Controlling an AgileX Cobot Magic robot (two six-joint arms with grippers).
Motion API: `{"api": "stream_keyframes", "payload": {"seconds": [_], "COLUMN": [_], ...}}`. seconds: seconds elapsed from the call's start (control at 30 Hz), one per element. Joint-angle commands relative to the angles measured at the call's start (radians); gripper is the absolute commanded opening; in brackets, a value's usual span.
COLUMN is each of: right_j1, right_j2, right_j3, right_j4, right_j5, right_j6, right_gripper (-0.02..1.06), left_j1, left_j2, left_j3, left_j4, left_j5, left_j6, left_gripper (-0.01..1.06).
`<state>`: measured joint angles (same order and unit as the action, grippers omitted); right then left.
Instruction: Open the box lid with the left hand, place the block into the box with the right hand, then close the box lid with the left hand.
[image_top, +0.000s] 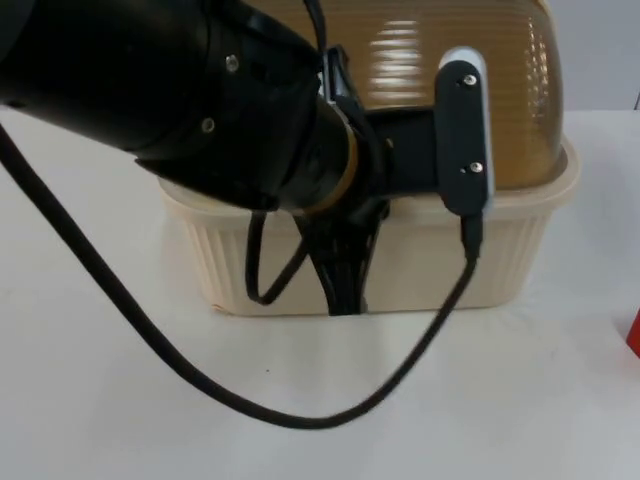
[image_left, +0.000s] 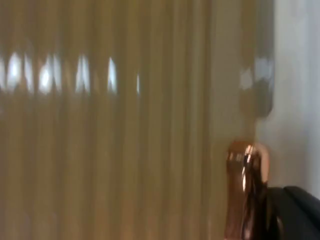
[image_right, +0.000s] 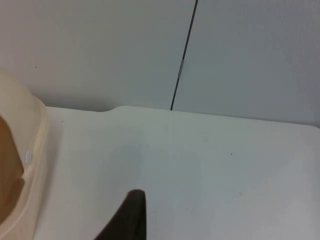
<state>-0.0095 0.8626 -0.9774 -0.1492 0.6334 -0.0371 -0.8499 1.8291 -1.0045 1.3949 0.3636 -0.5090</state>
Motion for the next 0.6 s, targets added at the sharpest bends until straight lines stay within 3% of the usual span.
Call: {"api": "stream_keyframes", "payload": {"seconds": [0.0, 0.33, 0.5, 0.57], "right_j1": [0.003, 0.003, 0.003, 0.003], "right_j2": [0.0, 0.0, 0.0, 0.0], "right_j3": [-0.004, -0.004, -0.004, -0.004], "right_j4": [-0.004, -0.002, -0.002, -0.002], "right_j5": [0.0, 0.0, 0.0, 0.0], "right_j6": [0.0, 0.0, 0.0, 0.0], "right_gripper": [1.05, 1.05, 1.05, 1.05], "left_j1": [0.003, 0.003, 0.013, 0.013], "left_j2": [-0.003, -0.004, -0.004, -0.004], "left_j3": [-0.007, -0.007, -0.043, -0.054], "left_j4": [0.015, 0.013, -0.111, -0.123], "left_j5": [0.046, 0.045, 0.016, 0.018], "left_j6": [-0.001, 0.012, 0.157, 0.162], "left_gripper": [0.0, 0.0, 0.0, 0.0]}}
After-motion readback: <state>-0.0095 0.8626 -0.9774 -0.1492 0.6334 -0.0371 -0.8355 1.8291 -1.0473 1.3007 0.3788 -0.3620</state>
